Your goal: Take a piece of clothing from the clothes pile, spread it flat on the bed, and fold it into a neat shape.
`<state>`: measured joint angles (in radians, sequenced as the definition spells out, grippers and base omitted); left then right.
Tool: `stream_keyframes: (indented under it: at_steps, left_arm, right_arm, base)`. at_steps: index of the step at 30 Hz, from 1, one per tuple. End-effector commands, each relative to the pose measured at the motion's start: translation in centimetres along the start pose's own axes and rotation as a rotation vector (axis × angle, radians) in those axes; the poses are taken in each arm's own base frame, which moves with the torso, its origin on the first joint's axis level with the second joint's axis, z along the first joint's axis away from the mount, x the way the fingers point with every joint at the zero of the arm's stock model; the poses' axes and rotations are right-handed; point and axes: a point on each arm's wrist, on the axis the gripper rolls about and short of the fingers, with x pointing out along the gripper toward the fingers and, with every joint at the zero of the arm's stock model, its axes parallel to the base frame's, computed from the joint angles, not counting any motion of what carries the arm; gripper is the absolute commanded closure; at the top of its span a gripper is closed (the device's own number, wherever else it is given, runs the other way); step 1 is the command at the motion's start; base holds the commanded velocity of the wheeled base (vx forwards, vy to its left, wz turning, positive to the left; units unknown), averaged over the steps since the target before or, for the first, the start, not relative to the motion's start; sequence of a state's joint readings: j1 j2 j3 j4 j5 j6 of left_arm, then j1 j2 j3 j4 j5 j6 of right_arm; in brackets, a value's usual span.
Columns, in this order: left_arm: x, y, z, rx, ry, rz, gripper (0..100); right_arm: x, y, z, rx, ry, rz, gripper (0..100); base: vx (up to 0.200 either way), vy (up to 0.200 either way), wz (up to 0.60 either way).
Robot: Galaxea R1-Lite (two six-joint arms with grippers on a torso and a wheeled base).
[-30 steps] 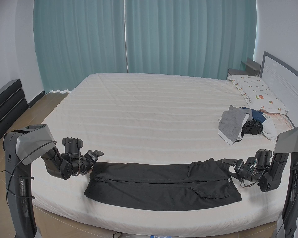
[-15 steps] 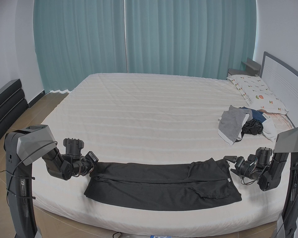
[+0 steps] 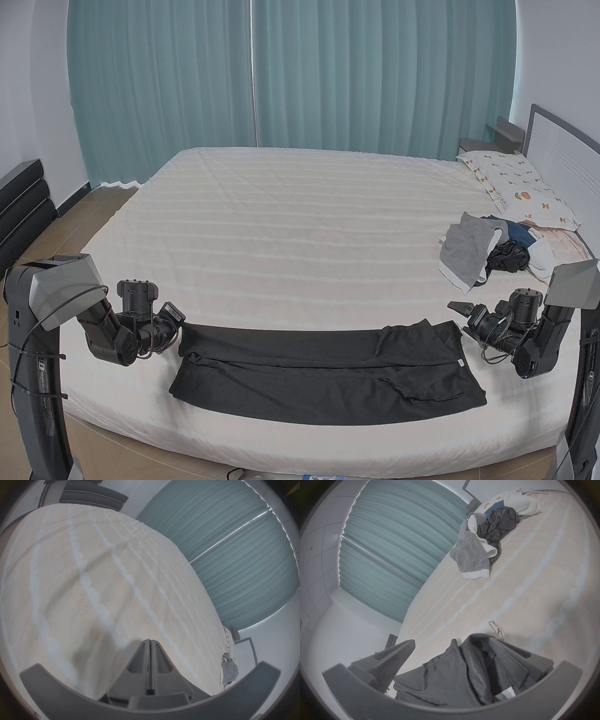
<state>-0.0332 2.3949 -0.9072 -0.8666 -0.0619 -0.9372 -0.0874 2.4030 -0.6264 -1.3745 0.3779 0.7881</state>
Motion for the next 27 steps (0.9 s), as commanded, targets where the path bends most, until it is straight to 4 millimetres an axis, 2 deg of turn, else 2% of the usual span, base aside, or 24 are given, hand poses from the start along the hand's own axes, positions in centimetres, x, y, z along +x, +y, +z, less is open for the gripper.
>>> stream_keyframes:
  at_steps: [1,7,14,15,27]
  left_arm:
    - [0.0,0.1,0.0,0.003,-0.009,-0.005,100]
    - [0.1,0.2,-0.2,0.006,-0.011,-0.009,100]
    - [0.1,0.2,-0.2,0.008,-0.009,-0.008,100]
    - [0.1,0.2,-0.3,0.008,-0.009,-0.006,100]
    - [0.1,0.2,-0.3,0.010,-0.006,-0.007,100]
  right_arm:
    - [1.3,-0.8,-0.5,0.000,0.007,-0.011,0]
    - [2.8,-0.8,-1.2,-0.002,0.020,-0.040,0]
    - [3.0,-1.1,-1.4,0.000,0.027,-0.048,0]
    - [3.2,-1.0,-1.3,-0.004,0.023,-0.046,100]
    - [3.1,-1.8,-0.7,0.002,-0.015,-0.092,100]
  base:
    - [0.000,0.000,0.00]
    - [0.000,0.000,0.00]
    - [0.000,0.000,0.00]
    - [0.000,0.000,0.00]
    - [0.000,0.000,0.00]
